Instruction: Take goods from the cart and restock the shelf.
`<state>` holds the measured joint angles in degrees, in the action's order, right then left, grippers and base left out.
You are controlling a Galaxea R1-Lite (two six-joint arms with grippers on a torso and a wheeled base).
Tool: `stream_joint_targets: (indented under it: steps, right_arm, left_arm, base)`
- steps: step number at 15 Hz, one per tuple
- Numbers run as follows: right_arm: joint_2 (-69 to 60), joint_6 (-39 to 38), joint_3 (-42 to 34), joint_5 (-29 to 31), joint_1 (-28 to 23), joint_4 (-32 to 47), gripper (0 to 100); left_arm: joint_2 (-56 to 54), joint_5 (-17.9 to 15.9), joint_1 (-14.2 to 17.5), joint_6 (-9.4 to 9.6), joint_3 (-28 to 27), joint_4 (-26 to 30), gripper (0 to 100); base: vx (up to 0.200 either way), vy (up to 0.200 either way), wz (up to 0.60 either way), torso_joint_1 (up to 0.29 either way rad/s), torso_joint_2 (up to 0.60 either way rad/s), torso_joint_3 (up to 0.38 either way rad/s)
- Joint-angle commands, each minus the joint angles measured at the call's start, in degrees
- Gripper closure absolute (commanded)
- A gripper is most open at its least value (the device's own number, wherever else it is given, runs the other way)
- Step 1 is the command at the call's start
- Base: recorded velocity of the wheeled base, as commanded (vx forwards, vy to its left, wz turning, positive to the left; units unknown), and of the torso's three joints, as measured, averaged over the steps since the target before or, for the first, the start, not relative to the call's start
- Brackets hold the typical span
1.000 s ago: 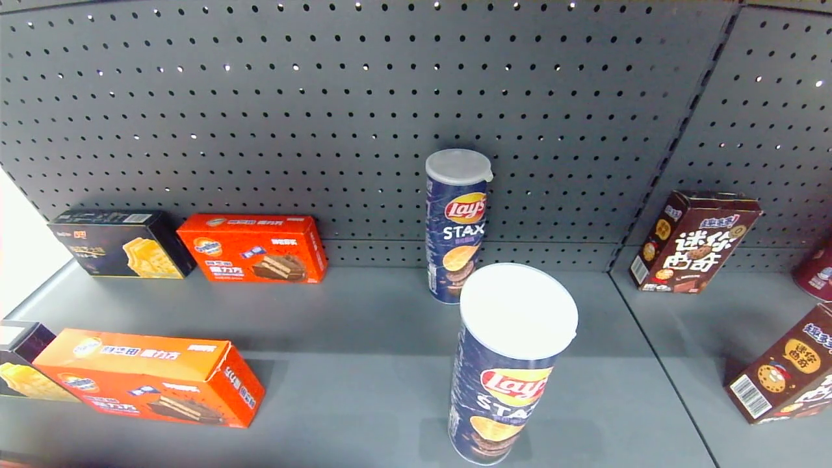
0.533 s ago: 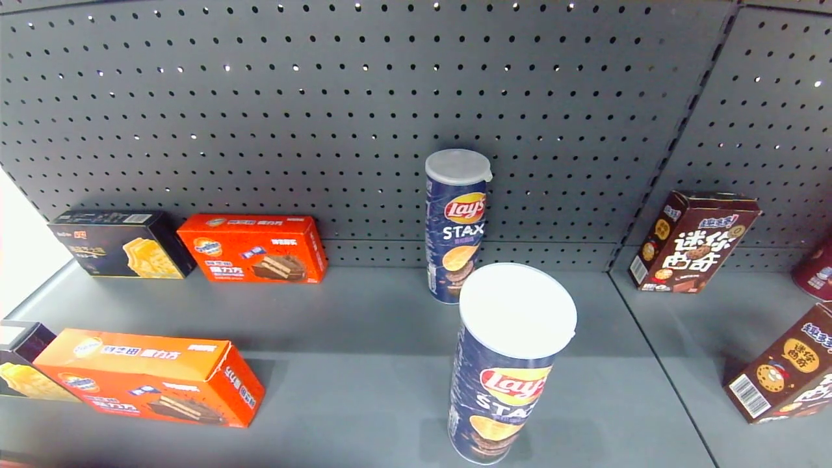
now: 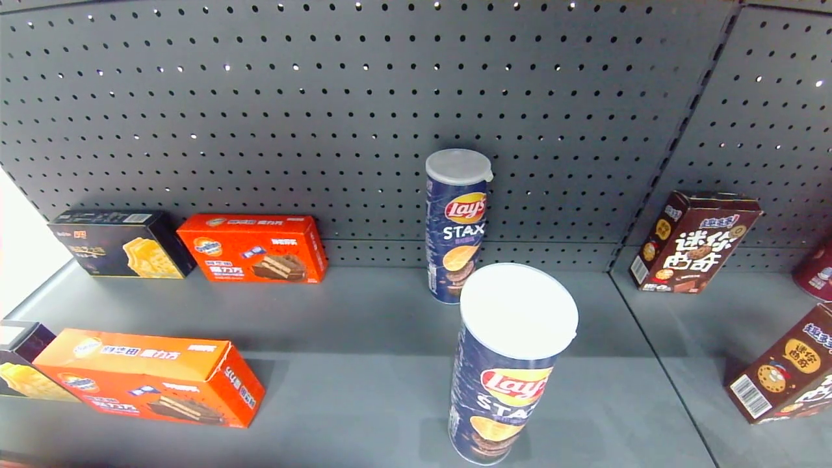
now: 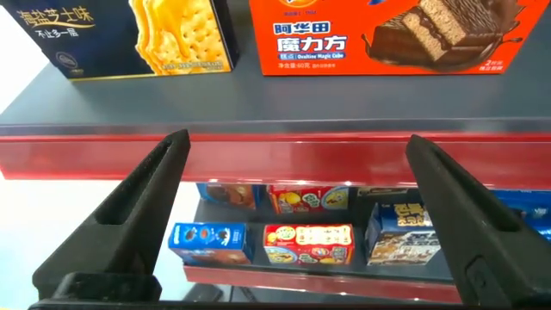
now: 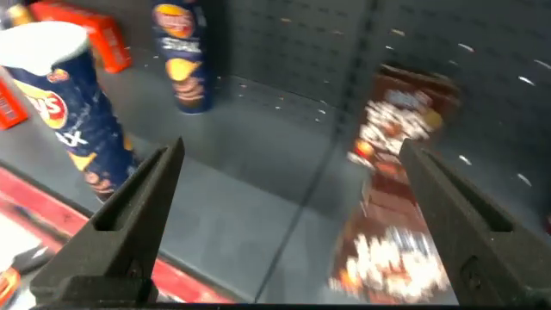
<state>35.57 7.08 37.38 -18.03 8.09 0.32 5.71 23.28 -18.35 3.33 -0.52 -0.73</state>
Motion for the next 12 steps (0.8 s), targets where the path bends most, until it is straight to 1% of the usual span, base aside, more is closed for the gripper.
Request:
stream_joint_targets:
  steps: [1, 4, 6, 7, 8, 9, 12]
  right_arm:
    - [9.1, 1.5, 2.4, 0.1, 5.5, -2.0, 0]
    - [14.9, 1.9, 4.1, 2.6, 11.2, -5.4, 0]
    - [19.6, 1.9, 4.8, 5.4, 17.1, -8.6, 0]
    - [19.6, 1.9, 4.8, 5.4, 17.1, -8.6, 0]
    - [23.8, 1.7, 5.3, 7.0, 20.3, -12.4, 0]
    - [25.7, 1.8, 5.4, 7.0, 20.6, -14.1, 0]
    - [27.7, 1.8, 5.7, 7.0, 20.6, -14.8, 0]
  left_arm:
    - [0.3, 0.0, -0.2, 0.01, 0.0, -0.1, 0]
    - [0.3, 0.0, -0.7, -0.08, 0.0, -0.1, 0]
    - [0.3, 0.0, -1.4, -0.08, 0.0, 0.0, 0]
    - [0.3, 0.0, -1.4, -0.08, 0.0, 0.0, 0]
    - [0.3, 0.0, -1.4, -0.16, 0.0, 0.0, 0]
    - [0.3, 0.0, -1.4, -0.16, 0.0, -0.1, 0]
    - [0.3, 0.0, -1.4, -0.16, 0.0, -0.1, 0]
  base:
    - [0.0, 0.0, 0.0, 0.0, 0.0, 0.0]
    - [0.0, 0.0, 0.0, 0.0, 0.0, 0.0]
    - [0.0, 0.0, 0.0, 0.0, 0.0, 0.0]
    - [0.0, 0.0, 0.0, 0.0, 0.0, 0.0]
    - [0.0, 0.0, 0.0, 0.0, 0.0, 0.0]
    - [0.0, 0.0, 0.0, 0.0, 0.0, 0.0]
    - [0.0, 0.0, 0.0, 0.0, 0.0, 0.0]
